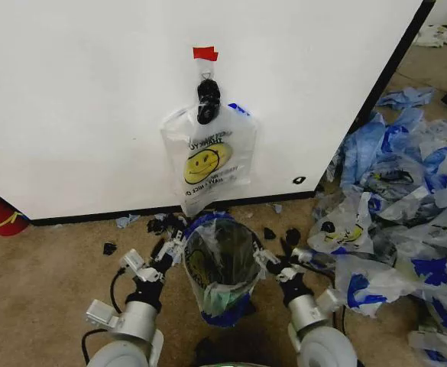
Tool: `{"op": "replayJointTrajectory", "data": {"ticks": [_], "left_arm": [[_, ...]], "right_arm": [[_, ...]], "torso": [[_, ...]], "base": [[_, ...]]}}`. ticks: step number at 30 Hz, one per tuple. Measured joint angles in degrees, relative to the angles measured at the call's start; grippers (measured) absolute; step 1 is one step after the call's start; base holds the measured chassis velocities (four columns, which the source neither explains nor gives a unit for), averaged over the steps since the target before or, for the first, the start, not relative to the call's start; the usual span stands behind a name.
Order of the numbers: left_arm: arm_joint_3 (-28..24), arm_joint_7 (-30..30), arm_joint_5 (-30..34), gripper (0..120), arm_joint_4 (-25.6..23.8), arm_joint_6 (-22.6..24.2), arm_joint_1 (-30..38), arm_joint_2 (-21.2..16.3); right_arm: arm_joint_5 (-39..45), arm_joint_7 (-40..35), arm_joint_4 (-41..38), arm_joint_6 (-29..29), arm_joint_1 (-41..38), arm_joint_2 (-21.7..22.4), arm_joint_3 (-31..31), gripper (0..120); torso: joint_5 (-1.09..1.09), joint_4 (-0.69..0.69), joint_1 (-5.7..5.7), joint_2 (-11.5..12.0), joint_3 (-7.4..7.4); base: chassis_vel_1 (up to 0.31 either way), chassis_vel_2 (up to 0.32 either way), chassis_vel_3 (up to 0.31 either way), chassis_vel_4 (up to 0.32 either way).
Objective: Pick up the garbage bag from the wall and place it over the trash bin.
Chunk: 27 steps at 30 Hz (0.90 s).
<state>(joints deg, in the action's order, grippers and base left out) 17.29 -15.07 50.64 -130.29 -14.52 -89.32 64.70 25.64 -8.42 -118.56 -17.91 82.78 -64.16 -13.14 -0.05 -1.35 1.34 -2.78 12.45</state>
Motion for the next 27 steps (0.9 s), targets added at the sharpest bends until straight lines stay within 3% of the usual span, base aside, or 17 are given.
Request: {"op": "replayJointTrajectory", "data": {"ticks": [4,12,18,22,27], "left_arm": [[1.92,-1.40,-13.53,100,3.27,-4.13,2.24,-0.48],[2.71,-1.20,-21.19,100,5.90,-7.20,5.52,-1.65],[4.07,-0.34,-22.12,100,4.25,-8.51,2.39,-0.79],[5.94,0.32,-22.07,100,2.40,-9.04,-1.48,0.50],[6.28,0.68,-21.85,100,2.25,-9.28,-2.66,0.86]], "right_arm": [[-9.74,0.36,-0.36,-5.98,0.99,0.49,-11.54,100],[-12.95,-2.04,-4.84,-9.20,7.58,0.28,-25.46,100],[-5.73,-0.40,-9.64,-8.56,13.67,1.78,-27.73,100],[-3.34,0.49,-9.15,-8.07,12.23,2.90,-25.40,100],[-2.15,0.81,-8.87,-8.05,12.47,2.56,-23.93,100]], "torso": [[-0.02,0.00,0.00,0.00,0.00],[-0.02,-0.01,0.00,0.00,0.00],[-0.03,-0.05,0.00,0.00,0.00],[0.01,0.08,0.00,0.00,0.00],[0.00,-0.04,0.00,0.00,0.00]], "base": [[0.000,0.000,0.000,0.000],[0.000,0.000,0.000,0.000],[0.000,0.000,0.000,0.000],[0.000,0.000,0.000,0.000],[0.000,0.000,0.000,0.000]]}}
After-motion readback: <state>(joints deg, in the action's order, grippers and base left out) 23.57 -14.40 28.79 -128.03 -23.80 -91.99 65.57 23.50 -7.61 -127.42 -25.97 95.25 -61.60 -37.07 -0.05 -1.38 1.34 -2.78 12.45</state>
